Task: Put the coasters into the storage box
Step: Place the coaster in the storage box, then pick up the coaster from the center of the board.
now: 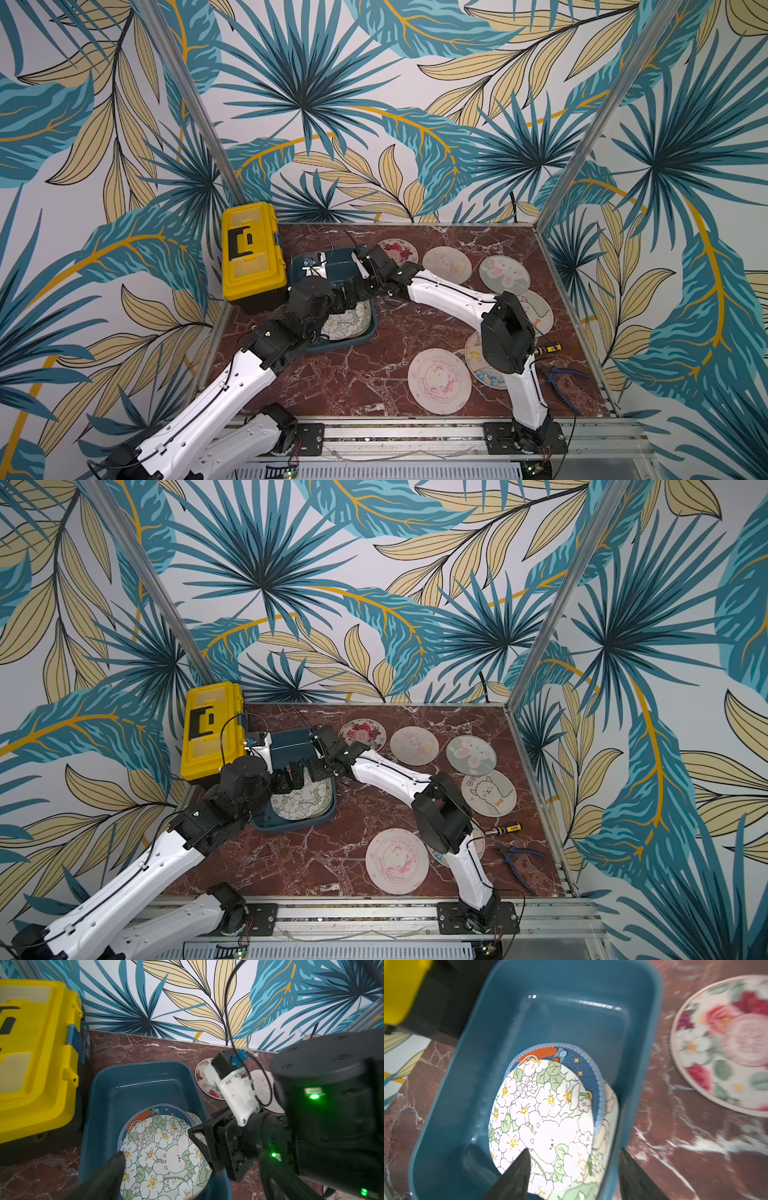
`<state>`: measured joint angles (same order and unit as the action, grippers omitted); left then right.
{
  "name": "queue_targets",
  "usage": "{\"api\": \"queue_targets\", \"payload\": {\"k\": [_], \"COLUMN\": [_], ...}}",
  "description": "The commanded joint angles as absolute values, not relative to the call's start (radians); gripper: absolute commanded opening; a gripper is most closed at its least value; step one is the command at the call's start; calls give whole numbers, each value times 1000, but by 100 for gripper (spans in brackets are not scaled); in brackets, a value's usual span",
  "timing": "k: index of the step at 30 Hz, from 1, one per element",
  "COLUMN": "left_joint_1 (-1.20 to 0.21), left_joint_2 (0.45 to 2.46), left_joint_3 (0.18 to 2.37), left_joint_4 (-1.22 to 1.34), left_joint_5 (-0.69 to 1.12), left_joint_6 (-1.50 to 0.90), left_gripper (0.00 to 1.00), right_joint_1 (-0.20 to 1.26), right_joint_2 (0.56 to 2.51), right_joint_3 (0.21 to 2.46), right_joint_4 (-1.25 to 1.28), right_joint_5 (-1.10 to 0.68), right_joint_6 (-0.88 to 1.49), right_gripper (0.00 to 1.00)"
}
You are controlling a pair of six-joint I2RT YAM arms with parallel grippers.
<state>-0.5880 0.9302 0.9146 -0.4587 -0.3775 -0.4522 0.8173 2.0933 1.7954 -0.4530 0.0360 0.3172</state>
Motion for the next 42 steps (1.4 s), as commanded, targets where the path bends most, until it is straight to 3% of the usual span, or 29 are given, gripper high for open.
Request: {"api": "queue_targets", "payload": {"k": [1,16,42], "left_joint_1": [-583,-618,-989], "left_joint_2": [941,1055,1314], "left_joint_3": [927,950,993], "left_joint_4": [-437,-458,-460], "left_joint_5": [-332,-265,-209], "left_joint_6": [-430,-385,-438], "left_gripper": [100,100,100], "right_joint_1": [811,726,686], "right_joint_2": [2026,1778,1406], "right_joint_3": [1729,1390,835], "right_joint_4": [-455,-532,-677], "right_joint_5": [92,139,69], "right_joint_6": [307,387,686], "right_gripper": [67,71,72]}}
